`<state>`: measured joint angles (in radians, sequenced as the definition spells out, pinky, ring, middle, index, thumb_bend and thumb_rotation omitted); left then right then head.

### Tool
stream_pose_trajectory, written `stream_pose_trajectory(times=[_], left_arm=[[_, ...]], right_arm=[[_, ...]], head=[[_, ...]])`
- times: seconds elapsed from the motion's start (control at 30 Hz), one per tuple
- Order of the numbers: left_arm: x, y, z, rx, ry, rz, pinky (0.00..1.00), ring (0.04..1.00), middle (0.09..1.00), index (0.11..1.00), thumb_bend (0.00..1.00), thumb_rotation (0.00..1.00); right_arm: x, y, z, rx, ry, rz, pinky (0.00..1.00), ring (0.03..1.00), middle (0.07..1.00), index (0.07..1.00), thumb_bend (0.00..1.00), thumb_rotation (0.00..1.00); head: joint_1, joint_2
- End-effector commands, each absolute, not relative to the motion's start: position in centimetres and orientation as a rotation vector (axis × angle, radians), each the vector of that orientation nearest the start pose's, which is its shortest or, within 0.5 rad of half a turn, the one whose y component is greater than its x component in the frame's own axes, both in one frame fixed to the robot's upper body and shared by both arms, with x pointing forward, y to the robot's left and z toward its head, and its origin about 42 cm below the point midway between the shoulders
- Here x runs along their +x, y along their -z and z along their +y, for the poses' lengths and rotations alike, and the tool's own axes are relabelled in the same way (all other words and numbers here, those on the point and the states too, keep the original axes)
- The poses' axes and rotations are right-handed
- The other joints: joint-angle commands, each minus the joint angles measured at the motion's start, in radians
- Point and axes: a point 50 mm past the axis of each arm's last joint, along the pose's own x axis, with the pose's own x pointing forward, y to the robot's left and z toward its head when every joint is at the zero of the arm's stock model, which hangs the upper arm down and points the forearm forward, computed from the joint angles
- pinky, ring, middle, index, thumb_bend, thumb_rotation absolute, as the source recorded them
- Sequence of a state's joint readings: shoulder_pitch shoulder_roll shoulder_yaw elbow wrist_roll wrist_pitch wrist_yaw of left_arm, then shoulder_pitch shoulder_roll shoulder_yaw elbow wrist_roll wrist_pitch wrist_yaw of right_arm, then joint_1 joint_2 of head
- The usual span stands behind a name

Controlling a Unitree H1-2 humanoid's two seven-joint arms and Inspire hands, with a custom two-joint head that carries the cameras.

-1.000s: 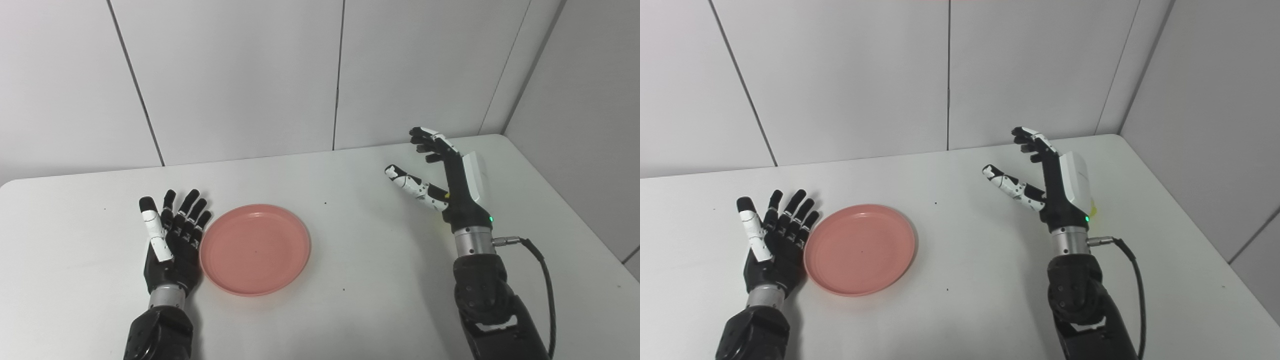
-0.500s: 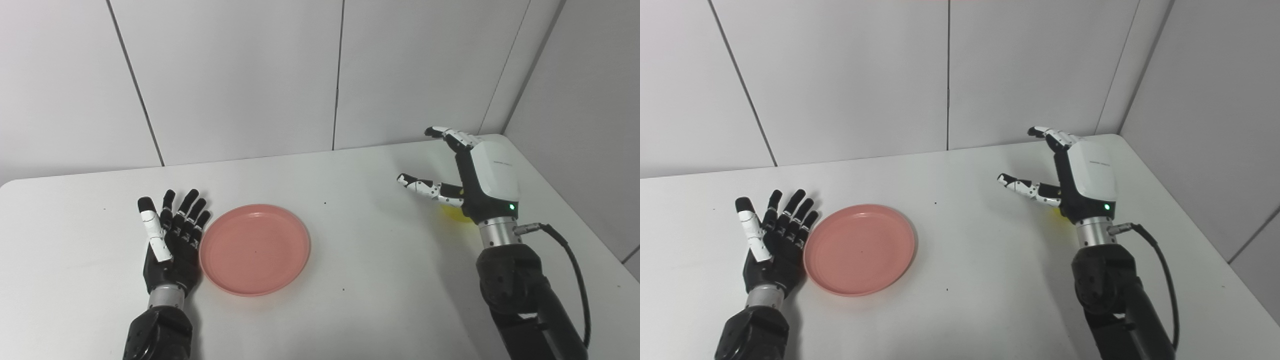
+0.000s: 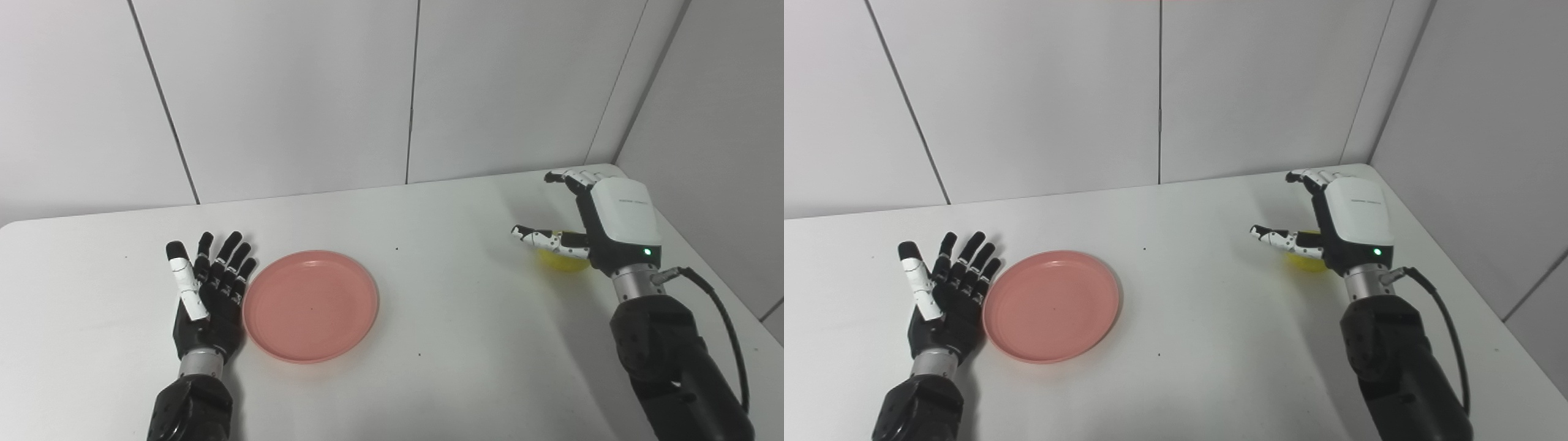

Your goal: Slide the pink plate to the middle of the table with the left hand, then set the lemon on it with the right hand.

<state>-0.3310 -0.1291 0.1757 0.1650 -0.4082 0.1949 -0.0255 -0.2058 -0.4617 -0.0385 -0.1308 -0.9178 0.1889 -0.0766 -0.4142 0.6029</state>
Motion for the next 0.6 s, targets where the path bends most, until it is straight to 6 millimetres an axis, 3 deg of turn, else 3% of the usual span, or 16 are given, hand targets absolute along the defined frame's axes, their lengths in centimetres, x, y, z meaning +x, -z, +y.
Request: stream_pose_trajectory(times=[0.0,0.27,0.57], left_arm=[[38.6,-14.0,17.1,-0.569,0.058,0.059,0.91,0.892,0.875,1.000,0.94,0.89],[38.7,-14.1,16.9,-0.565,0.056,0.058,0.90,0.882,0.862,1.000,0.94,0.89],[38.8,-14.0,16.9,-0.568,0.053,0.055,0.90,0.883,0.867,1.000,0.93,0.89]], right_arm=[[34.3,-24.7,-36.3,-1.358,0.411,-0.237,0.73,0.716,0.720,0.689,0.81,0.71],[35.2,-24.0,-37.7,-1.351,0.413,-0.135,0.72,0.737,0.734,0.694,0.81,0.69],[36.5,-23.4,-38.5,-1.341,0.402,-0.105,0.62,0.674,0.691,0.679,0.83,0.69]], head=[[0.001,0.000],[0.003,-0.002],[0.010,-0.003]])
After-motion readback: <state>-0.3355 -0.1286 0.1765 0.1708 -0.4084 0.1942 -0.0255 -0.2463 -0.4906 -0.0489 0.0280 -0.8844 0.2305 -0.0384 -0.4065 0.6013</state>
